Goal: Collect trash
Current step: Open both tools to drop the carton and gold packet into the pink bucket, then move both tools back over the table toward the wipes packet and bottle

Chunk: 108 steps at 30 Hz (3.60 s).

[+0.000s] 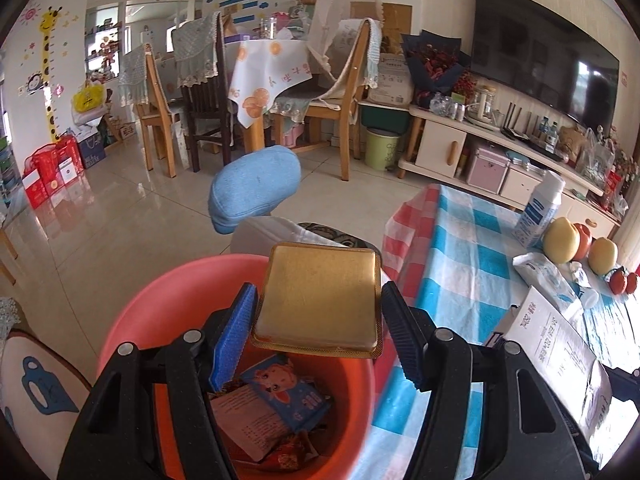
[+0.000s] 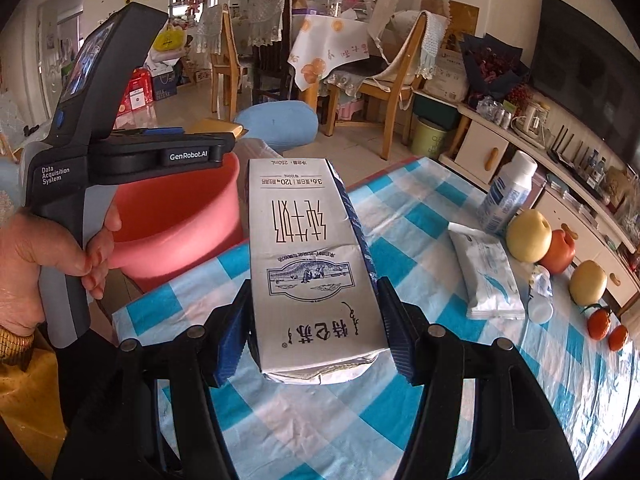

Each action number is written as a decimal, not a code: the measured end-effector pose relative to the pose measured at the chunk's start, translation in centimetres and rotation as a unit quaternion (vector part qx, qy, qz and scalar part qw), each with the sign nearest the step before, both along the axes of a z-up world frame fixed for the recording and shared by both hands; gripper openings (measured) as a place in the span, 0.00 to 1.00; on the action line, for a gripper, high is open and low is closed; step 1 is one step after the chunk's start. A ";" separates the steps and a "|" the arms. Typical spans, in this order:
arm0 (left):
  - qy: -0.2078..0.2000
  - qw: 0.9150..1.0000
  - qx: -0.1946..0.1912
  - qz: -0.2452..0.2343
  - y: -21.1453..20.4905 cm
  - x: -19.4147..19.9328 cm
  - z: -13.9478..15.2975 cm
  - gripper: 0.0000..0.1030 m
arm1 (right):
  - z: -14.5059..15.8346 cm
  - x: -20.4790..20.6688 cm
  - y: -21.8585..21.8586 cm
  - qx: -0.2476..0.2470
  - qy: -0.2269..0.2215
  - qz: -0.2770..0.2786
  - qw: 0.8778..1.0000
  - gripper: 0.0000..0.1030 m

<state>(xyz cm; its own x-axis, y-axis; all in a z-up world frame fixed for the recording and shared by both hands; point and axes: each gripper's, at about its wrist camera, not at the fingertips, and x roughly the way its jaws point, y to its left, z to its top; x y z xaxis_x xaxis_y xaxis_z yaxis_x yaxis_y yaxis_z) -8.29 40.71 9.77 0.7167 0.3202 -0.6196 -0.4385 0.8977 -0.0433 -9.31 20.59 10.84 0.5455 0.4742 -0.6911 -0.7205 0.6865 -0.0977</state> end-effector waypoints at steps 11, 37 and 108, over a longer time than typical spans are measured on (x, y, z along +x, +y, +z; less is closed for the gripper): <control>0.009 0.999 -0.017 0.049 4.4 -1.2 -0.9 0.63 | -0.2 0.4 6.8 -0.034 -0.006 0.054 0.998 0.60; 0.025 0.993 -0.043 0.109 8.1 -2.0 -2.5 0.85 | -1.5 -0.6 12.2 -0.054 -0.031 0.118 0.991 0.74; 0.072 0.989 0.133 -0.001 -7.4 3.2 -0.7 0.93 | -3.3 0.0 -10.4 0.047 0.054 -0.082 0.994 0.90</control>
<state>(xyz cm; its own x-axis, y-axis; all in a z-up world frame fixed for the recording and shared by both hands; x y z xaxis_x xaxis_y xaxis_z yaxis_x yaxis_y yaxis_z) -5.05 33.29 9.08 0.6284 0.4836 -0.6093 -0.4204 0.8702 0.2570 -9.32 10.23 7.55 0.5459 0.4497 -0.7070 -0.6002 0.7986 0.0446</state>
